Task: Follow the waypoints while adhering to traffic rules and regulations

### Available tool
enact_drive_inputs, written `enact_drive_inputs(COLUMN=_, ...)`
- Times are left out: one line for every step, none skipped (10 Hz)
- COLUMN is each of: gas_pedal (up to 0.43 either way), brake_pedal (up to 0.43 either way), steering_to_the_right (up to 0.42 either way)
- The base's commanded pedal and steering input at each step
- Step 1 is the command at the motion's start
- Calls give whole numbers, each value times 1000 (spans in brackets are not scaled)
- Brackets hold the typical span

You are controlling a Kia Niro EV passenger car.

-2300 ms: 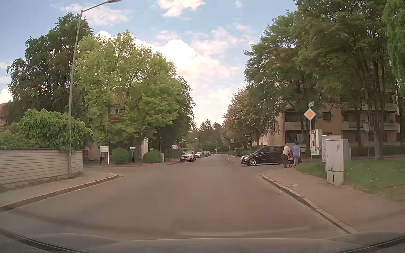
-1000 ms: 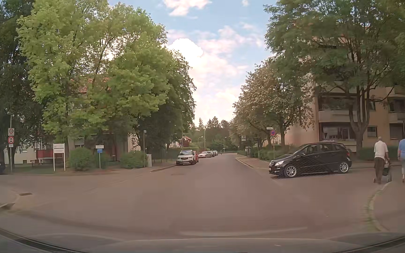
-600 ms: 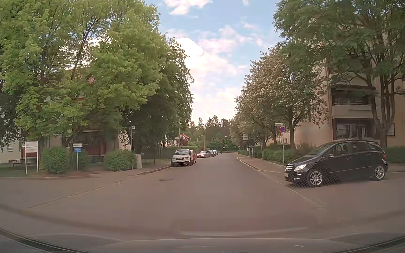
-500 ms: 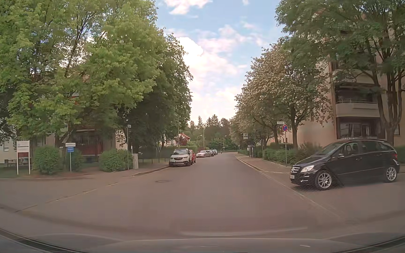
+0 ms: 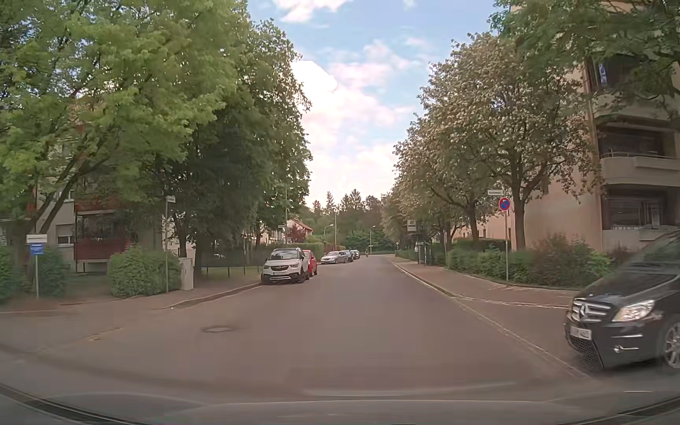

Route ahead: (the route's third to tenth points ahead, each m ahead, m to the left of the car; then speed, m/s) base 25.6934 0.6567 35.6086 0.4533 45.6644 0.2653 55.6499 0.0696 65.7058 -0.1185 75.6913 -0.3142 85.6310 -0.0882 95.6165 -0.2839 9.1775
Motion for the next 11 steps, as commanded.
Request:
enact_drive_inputs(gas_pedal=87, brake_pedal=18, steering_to_the_right=16)
enact_drive_inputs(gas_pedal=67, brake_pedal=18, steering_to_the_right=16)
enact_drive_inputs(gas_pedal=67, brake_pedal=18, steering_to_the_right=16)
enact_drive_inputs(gas_pedal=67, brake_pedal=18, steering_to_the_right=14)
enact_drive_inputs(gas_pedal=67, brake_pedal=18, steering_to_the_right=12)
enact_drive_inputs(gas_pedal=67, brake_pedal=18, steering_to_the_right=12)
enact_drive_inputs(gas_pedal=67, brake_pedal=18, steering_to_the_right=11)
enact_drive_inputs(gas_pedal=67, brake_pedal=18, steering_to_the_right=9)
enact_drive_inputs(gas_pedal=47, brake_pedal=18, steering_to_the_right=7)
enact_drive_inputs(gas_pedal=28, brake_pedal=18, steering_to_the_right=7)
enact_drive_inputs(gas_pedal=20, brake_pedal=18, steering_to_the_right=7)
